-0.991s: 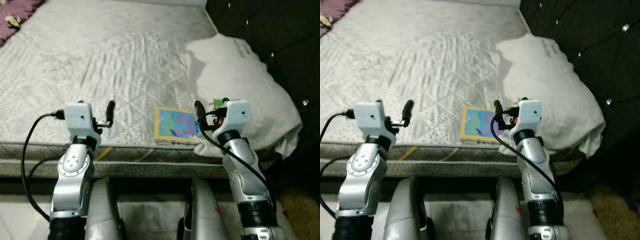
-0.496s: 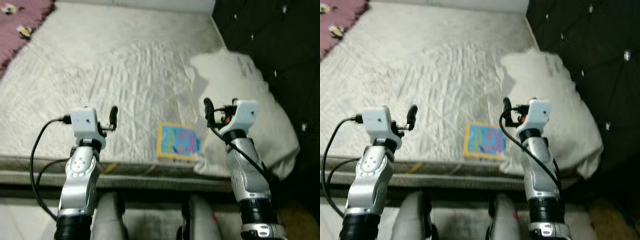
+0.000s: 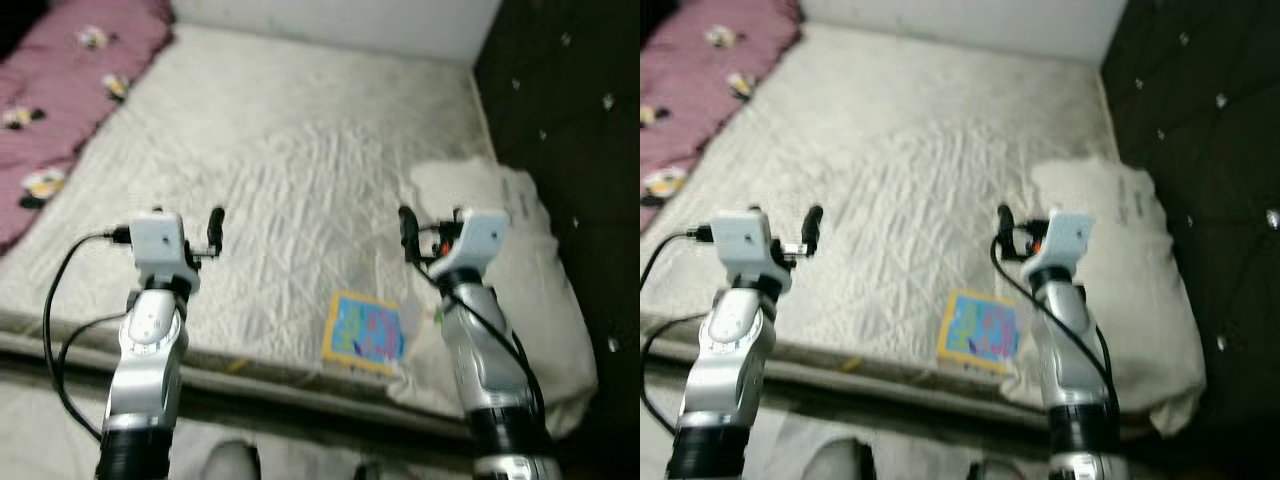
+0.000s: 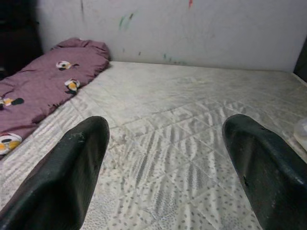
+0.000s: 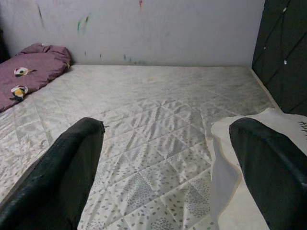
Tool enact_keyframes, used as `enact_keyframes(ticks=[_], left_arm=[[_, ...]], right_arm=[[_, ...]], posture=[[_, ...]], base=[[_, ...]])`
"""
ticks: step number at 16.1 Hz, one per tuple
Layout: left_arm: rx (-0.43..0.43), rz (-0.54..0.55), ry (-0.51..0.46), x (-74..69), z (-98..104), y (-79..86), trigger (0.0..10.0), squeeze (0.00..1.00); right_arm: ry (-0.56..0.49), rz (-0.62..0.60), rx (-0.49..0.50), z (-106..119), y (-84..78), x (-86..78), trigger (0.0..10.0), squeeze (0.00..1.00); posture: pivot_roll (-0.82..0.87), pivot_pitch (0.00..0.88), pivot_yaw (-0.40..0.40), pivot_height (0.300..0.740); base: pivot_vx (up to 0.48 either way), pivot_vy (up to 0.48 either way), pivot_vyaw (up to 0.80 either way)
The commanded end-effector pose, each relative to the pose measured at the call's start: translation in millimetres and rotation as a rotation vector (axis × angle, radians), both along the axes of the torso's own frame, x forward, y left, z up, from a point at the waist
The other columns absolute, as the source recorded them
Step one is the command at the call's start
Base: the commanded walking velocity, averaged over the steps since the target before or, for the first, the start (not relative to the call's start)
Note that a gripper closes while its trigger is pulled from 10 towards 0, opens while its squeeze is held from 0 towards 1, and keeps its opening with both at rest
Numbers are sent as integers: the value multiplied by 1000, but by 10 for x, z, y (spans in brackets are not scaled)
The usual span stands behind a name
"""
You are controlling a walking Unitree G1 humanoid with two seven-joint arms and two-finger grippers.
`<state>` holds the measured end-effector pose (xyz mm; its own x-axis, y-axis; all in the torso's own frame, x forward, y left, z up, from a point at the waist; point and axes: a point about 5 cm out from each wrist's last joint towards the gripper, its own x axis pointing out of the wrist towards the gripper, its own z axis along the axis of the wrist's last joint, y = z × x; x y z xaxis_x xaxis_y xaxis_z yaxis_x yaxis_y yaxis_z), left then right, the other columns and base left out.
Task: Clean up the room
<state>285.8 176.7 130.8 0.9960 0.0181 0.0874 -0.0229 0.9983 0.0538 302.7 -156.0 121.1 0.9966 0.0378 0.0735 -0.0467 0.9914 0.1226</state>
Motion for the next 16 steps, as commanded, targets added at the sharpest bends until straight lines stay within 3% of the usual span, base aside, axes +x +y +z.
enact_keyframes(ticks=[1, 4, 8, 12, 13, 16], left_arm=[[8, -1, 41, -41, -93, 30, 10000, 0], [20, -31, 63, -51, -139, 1, 10000, 0], [9, -16, 54, -36, -122, -1, 10000, 0], [0, -20, 62, -28, -137, -6, 10000, 0], [0, -21, 59, -16, -129, -14, 10000, 0], [-1, -20, 55, 0, -121, -16, 10000, 0]], right_arm=[[6, -18, -3, 0, -45, -47, 10000, 0], [17, -44, 35, -30, -90, -117, 10000, 0], [24, -47, 11, -30, -93, -109, 10000, 0], [65, -30, -29, -52, -58, -73, 10000, 0], [26, -29, 19, -10, -70, -83, 10000, 0], [27, -28, 16, -6, -82, -74, 10000, 0]], posture=[[0, 0, -40, 740], [-3, 0, -44, 740], [0, 0, -55, 740], [-1, 0, -57, 740], [-2, 0, -55, 740], [-4, 0, -56, 740]], base=[[0, 0, 0], [0, 0, 0], [0, 0, 0], [0, 0, -678], [0, 0, 0], [0, 0, 0]])
